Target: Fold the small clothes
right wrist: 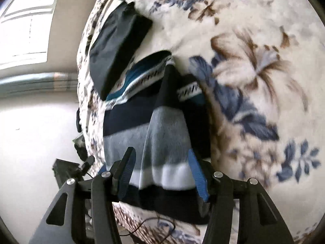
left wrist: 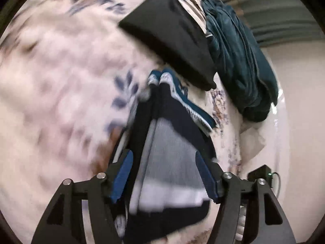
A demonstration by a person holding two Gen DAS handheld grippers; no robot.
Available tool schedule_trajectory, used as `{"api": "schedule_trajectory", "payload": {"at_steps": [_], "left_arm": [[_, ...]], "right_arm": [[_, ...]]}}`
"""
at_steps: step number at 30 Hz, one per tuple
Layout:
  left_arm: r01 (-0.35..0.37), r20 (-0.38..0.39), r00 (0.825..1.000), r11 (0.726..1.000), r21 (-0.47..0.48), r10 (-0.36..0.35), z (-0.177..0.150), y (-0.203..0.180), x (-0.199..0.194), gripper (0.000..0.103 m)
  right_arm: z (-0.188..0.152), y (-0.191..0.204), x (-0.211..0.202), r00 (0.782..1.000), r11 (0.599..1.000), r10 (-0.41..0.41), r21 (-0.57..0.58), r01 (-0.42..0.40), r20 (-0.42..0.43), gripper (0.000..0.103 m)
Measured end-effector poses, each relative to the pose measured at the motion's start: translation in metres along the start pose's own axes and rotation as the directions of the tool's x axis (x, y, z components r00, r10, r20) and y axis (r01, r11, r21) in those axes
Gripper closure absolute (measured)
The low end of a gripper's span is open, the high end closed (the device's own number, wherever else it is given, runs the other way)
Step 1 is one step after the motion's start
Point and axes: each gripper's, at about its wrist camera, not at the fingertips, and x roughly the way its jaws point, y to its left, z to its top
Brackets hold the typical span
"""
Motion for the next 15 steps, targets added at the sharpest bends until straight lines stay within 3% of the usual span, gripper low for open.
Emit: {"api": "schedule_trajectory", "payload": {"at_steps": [1,2,3,4,5,7,11,14,15], "left_arm": [[-0.016,-0.011,1.0,1.0,0.022,0.017,0.01,-0.002,0.009,0.042],[-0.021,-0.023,1.0,0.999,0.041,0.022,0.017,-0.004,0.019,0.044],[-0.052,-0.022,0.998,0.996,0.076,0.054,0.025,-0.01,0.029,0.048],[-0.069,-0.023,0.997,0.991,0.113,0.072,0.026,-0.011,0.032,0.06],[-0.108,-0.018,0.994,0.982,0.156,0.112,0.029,-0.016,0.038,0.093],[-0.163,-0.023,0.985,0.965,0.206,0.172,0.033,-0.021,0.049,0.093],[-0.178,-0.033,0.982,0.972,0.153,0.185,0.034,-0.006,0.046,0.093],[-0.171,-0.01,0.985,0.973,0.157,0.175,0.032,-0.013,0.037,0.093],[-0.176,-0.002,0.984,0.97,0.165,0.179,0.031,-0.015,0.036,0.093]], "right_arm": [[0.004,0.0,0.005,1.0,1.0,0.006,0.007,-0.006,0.01,0.059],[0.008,0.003,0.012,1.0,1.0,0.007,0.009,-0.007,0.0,0.083],[0.014,0.012,0.021,1.0,1.0,0.007,0.011,-0.007,-0.01,0.099],[0.009,0.018,0.027,1.0,1.0,-0.007,0.006,0.007,-0.001,0.099],[0.006,0.024,0.028,1.0,1.0,-0.019,-0.017,0.019,0.014,0.103],[0.007,0.031,0.021,0.996,0.997,-0.066,-0.038,0.068,0.056,0.103],[0.017,0.005,0.006,0.992,0.994,-0.104,0.035,0.102,0.068,0.102],[0.027,-0.006,0.007,1.0,0.997,-0.023,0.069,0.023,0.002,0.101],[0.031,-0.009,0.009,1.0,0.996,0.002,0.086,0.0,-0.019,0.093]]}}
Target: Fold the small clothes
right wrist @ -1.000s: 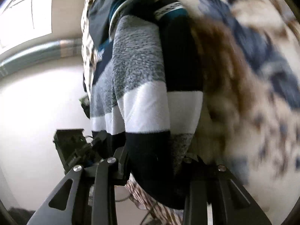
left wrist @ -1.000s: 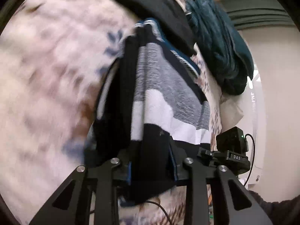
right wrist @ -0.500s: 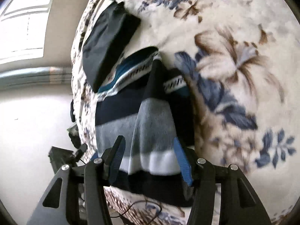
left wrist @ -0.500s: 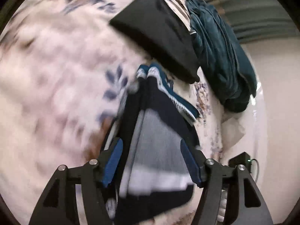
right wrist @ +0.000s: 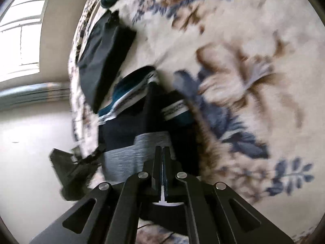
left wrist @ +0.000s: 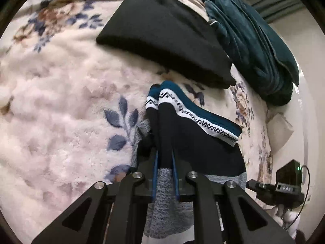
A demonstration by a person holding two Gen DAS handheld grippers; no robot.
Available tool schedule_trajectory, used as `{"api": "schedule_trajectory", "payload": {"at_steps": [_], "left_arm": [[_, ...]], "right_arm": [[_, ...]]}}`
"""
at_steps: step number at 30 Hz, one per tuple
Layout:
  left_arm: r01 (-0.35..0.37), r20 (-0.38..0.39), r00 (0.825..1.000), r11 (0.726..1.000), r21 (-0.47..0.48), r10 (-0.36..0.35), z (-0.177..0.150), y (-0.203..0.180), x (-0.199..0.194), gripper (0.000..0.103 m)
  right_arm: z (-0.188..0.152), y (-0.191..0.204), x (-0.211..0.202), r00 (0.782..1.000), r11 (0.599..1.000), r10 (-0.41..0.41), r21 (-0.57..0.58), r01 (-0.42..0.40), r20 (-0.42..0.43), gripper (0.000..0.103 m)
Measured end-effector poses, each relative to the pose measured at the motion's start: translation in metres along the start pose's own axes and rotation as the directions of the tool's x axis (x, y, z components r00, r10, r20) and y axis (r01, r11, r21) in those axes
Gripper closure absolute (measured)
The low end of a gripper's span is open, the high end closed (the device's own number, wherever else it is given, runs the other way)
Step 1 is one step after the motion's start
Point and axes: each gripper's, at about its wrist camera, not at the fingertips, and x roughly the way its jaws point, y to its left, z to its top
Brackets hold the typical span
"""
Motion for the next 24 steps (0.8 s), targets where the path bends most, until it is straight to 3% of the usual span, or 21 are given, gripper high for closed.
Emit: {"api": "schedule_trajectory", "payload": {"at_steps": [1,2,3,6,7,8,9,14,20,24], "left_arm": [[0.005,0.003,1.0,1.0,-0.004,-0.005,-0.001,0.0,-0.001,0.093],[0.005,-0.002,1.0,1.0,-0.01,-0.005,-0.001,0.001,0.0,0.093],[0.001,-0.004,1.0,1.0,-0.012,-0.001,-0.001,0.001,0.002,0.093],[-0.012,-0.009,1.0,1.0,-0.008,0.011,-0.001,0.0,0.003,0.093],[-0.019,-0.008,1.0,1.0,0.001,0.019,-0.001,-0.002,0.004,0.093],[-0.025,-0.007,1.0,1.0,0.008,0.025,0.0,-0.004,0.005,0.093],[-0.03,-0.009,0.999,0.999,0.015,0.03,-0.001,-0.006,0.005,0.093],[-0.064,-0.015,0.998,0.996,0.064,0.066,-0.004,-0.013,0.009,0.093],[-0.08,-0.012,0.997,0.993,0.085,0.081,-0.006,-0.016,0.01,0.093],[-0.075,-0.012,0.997,0.993,0.087,0.076,-0.006,-0.016,0.013,0.093]], "right_arm": [[0.004,0.0,0.004,1.0,1.0,-0.002,0.005,0.002,-0.011,0.084],[0.006,-0.001,0.01,1.0,1.0,0.009,0.006,-0.008,-0.029,0.062],[0.008,-0.001,0.016,0.999,1.0,0.016,0.008,-0.015,-0.042,0.052],[0.005,-0.006,0.038,0.993,0.999,0.03,0.029,-0.026,-0.114,0.053],[0.001,-0.005,0.038,0.993,0.999,0.031,0.014,-0.029,-0.11,0.06],[-0.003,-0.003,0.037,0.996,1.0,0.007,-0.005,-0.007,-0.088,0.086],[-0.006,-0.001,0.035,0.997,1.0,-0.013,-0.018,0.012,-0.073,0.089],[-0.018,0.003,0.012,0.998,0.998,-0.057,-0.027,0.058,0.034,0.092],[-0.008,0.0,0.028,0.998,0.998,-0.065,-0.019,0.065,-0.019,0.091],[-0.005,0.002,0.026,0.997,0.997,-0.073,-0.031,0.073,-0.006,0.091]]}}
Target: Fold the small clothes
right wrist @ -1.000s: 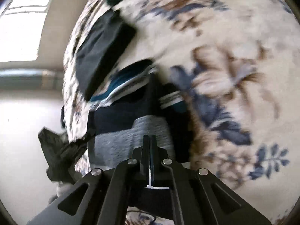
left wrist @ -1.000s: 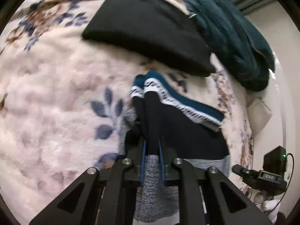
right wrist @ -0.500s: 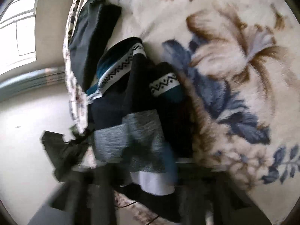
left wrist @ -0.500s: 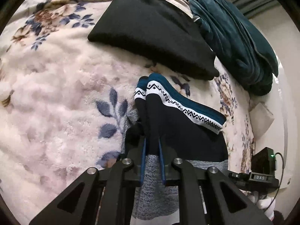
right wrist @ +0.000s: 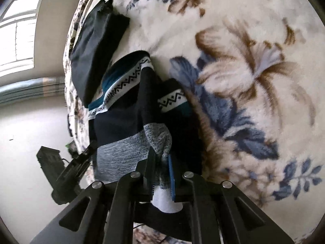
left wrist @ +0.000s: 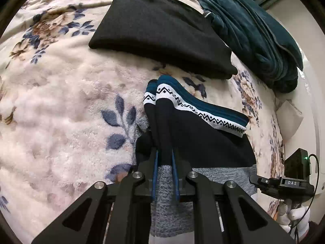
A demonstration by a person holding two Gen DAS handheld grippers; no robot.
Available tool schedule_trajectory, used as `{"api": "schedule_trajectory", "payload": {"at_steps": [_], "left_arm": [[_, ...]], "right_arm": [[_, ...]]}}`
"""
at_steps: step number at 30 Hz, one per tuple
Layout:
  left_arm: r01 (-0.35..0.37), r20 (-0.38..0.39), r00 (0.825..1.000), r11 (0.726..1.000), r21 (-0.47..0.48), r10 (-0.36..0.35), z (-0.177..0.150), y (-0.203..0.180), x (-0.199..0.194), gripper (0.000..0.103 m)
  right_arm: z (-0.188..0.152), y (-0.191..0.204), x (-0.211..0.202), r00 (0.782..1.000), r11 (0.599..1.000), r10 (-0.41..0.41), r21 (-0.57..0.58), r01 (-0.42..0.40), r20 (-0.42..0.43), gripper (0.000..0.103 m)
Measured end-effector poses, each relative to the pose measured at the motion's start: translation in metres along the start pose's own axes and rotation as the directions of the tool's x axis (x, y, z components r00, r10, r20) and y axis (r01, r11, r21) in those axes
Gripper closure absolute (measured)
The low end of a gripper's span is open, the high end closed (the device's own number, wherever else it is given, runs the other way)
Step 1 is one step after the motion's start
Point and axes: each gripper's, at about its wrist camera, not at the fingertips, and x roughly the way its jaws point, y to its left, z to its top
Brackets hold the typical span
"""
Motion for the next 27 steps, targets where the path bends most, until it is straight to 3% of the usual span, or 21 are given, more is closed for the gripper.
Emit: {"api": "schedule_trajectory", "payload": {"at_steps": [6,7,8,10,11,12,14,16,19,22,27], "left_arm": [[0.012,0.006,1.0,0.999,-0.035,-0.012,0.001,0.003,-0.005,0.092],[0.04,0.022,0.999,0.997,-0.07,-0.038,0.001,0.005,-0.012,0.091],[0.071,0.038,0.997,0.992,-0.108,-0.067,0.001,0.008,-0.019,0.085],[0.138,0.062,0.99,0.976,-0.172,-0.129,-0.004,0.011,-0.031,0.052],[0.163,0.071,0.986,0.968,-0.191,-0.152,-0.008,0.011,-0.036,0.033],[0.194,0.088,0.98,0.958,-0.209,-0.18,-0.013,0.01,-0.043,0.032],[0.263,0.112,0.964,0.933,-0.247,-0.242,-0.026,0.006,-0.059,0.031],[0.293,0.134,0.955,0.914,-0.282,-0.264,-0.043,0.0,-0.078,0.024],[0.335,0.172,0.941,0.873,-0.353,-0.292,-0.079,-0.007,-0.103,0.017],[0.333,0.18,0.943,0.817,-0.471,-0.28,-0.13,-0.01,-0.111,0.012],[0.338,0.185,0.939,0.691,-0.639,-0.288,-0.189,-0.006,-0.068,0.012]], "right_arm": [[-0.003,0.001,0.004,1.0,1.0,-0.013,0.002,0.013,-0.004,0.09],[-0.002,0.002,0.004,1.0,1.0,-0.017,0.001,0.017,-0.015,0.089],[-0.001,0.003,0.003,0.999,1.0,-0.023,0.003,0.023,-0.023,0.086],[-0.001,0.008,-0.004,0.999,0.999,-0.049,-0.018,0.048,-0.021,0.067],[-0.003,0.011,-0.009,0.998,0.997,-0.064,-0.036,0.064,-0.008,0.046],[-0.004,0.014,-0.015,0.998,0.996,-0.069,-0.053,0.069,0.002,0.034],[-0.008,0.02,-0.027,0.997,0.995,-0.072,-0.071,0.072,-0.005,0.021],[-0.012,0.023,-0.038,0.997,0.994,-0.08,-0.075,0.079,-0.006,0.019],[-0.019,0.028,-0.053,0.998,0.995,-0.066,-0.077,0.064,-0.02,0.007],[-0.024,0.033,-0.067,0.999,0.994,-0.042,-0.105,0.039,-0.028,0.005],[-0.026,0.028,-0.079,0.997,0.989,-0.063,-0.139,0.055,-0.05,0.005]]}}
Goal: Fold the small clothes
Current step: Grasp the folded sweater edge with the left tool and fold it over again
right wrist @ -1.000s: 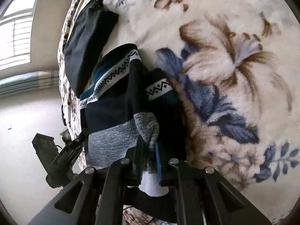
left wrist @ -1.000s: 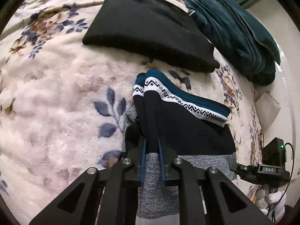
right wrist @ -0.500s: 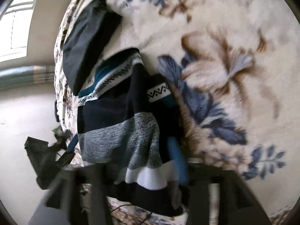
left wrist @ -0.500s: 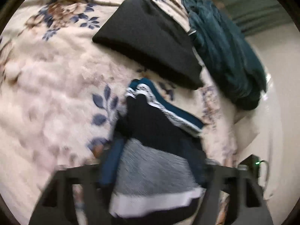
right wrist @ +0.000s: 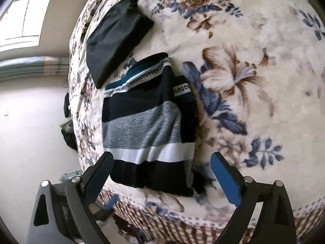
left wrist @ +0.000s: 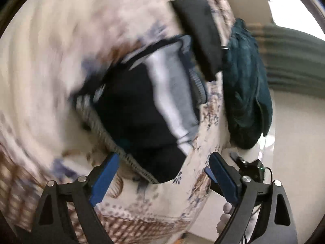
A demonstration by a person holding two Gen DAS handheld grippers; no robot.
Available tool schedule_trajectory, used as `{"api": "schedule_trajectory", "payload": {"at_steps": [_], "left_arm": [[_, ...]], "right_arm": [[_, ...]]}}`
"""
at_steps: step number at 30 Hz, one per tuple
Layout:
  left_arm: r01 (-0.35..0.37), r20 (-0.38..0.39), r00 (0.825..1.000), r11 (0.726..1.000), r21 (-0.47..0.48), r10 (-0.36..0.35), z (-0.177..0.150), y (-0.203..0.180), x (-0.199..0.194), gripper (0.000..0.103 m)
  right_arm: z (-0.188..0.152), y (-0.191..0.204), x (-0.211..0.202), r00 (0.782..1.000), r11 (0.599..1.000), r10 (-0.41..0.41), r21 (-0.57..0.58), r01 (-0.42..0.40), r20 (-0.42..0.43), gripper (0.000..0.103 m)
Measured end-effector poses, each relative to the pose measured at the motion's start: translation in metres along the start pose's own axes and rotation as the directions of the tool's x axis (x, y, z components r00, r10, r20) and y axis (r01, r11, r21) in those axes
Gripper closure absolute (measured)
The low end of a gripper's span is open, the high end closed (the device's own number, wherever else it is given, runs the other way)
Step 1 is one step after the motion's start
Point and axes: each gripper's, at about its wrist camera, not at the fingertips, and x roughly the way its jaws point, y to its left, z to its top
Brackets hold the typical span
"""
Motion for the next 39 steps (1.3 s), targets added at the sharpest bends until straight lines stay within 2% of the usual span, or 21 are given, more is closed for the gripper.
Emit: {"api": "schedule_trajectory", "payload": {"at_steps": [2,3,4,7,11,14,18,21,22,24,28,32,34,35,36,39], "left_arm": [[0.005,0.028,1.0,0.999,-0.032,-0.004,-0.005,0.014,0.022,0.012],[0.022,0.054,0.998,1.0,-0.022,-0.021,-0.005,0.016,0.03,0.012],[0.005,0.082,0.997,1.0,-0.002,-0.005,-0.004,0.017,0.039,0.012],[0.028,0.135,0.99,0.999,-0.026,-0.025,0.002,0.022,0.064,0.012],[0.076,0.214,0.975,0.993,-0.086,-0.056,0.01,0.028,0.076,0.011],[0.08,0.249,0.967,0.99,-0.112,-0.05,0.009,0.028,0.079,0.011],[0.091,0.266,0.962,0.988,-0.127,-0.055,0.003,0.029,0.078,0.011],[0.127,0.268,0.96,0.981,-0.144,-0.085,-0.004,0.039,0.076,0.011],[0.141,0.269,0.958,0.978,-0.152,-0.096,-0.005,0.043,0.077,0.011],[0.154,0.276,0.955,0.977,-0.15,-0.109,-0.005,0.047,0.077,0.011],[0.147,0.277,0.955,0.978,-0.148,-0.102,0.005,0.045,0.085,0.011],[0.1,0.289,0.956,0.983,-0.153,-0.052,0.009,0.036,0.087,0.011],[0.06,0.3,0.954,0.989,-0.134,-0.017,0.006,0.031,0.085,0.015],[0.046,0.304,0.953,0.992,-0.116,-0.008,0.007,0.028,0.082,0.029],[0.023,0.3,0.954,0.996,-0.083,0.003,0.01,0.024,0.08,0.038],[0.005,0.275,0.961,0.999,-0.036,0.005,0.023,0.019,0.069,0.041]], "right_arm": [[0.005,-0.006,0.001,1.0,1.0,-0.021,-0.015,0.021,-0.006,0.005],[0.008,-0.009,0.003,1.0,0.999,-0.03,-0.017,0.03,-0.008,0.005],[0.014,-0.013,0.007,0.999,0.999,-0.038,-0.02,0.037,-0.013,0.005],[0.031,-0.019,0.023,0.997,0.997,-0.067,-0.036,0.066,-0.035,0.005],[0.067,-0.029,0.056,0.995,0.999,-0.031,-0.03,0.029,-0.095,0.005],[0.093,-0.036,0.086,0.991,1.0,-0.017,-0.024,0.014,-0.134,0.005],[0.117,-0.041,0.123,0.985,1.0,0.029,0.002,-0.029,-0.172,0.003],[0.124,-0.041,0.132,0.981,0.996,0.086,0.025,-0.083,-0.171,0.003],[0.126,-0.04,0.133,0.976,0.992,0.126,0.031,-0.123,-0.175,0.003],[0.129,-0.039,0.136,0.969,0.988,0.155,0.032,-0.152,-0.193,0.003],[0.132,-0.032,0.147,0.955,0.985,0.168,0.014,-0.17,-0.246,0.003],[0.132,-0.023,0.157,0.944,0.982,0.187,0.013,-0.19,-0.272,0.006],[0.13,-0.017,0.161,0.949,0.983,0.174,-0.013,-0.184,-0.264,0.026],[0.128,-0.014,0.163,0.949,0.984,0.164,-0.027,-0.178,-0.269,0.063],[0.123,-0.01,0.165,0.948,0.983,0.164,-0.031,-0.179,-0.273,0.077],[0.109,-0.004,0.155,0.964,0.982,0.168,-0.055,-0.183,-0.204,0.083]]}}
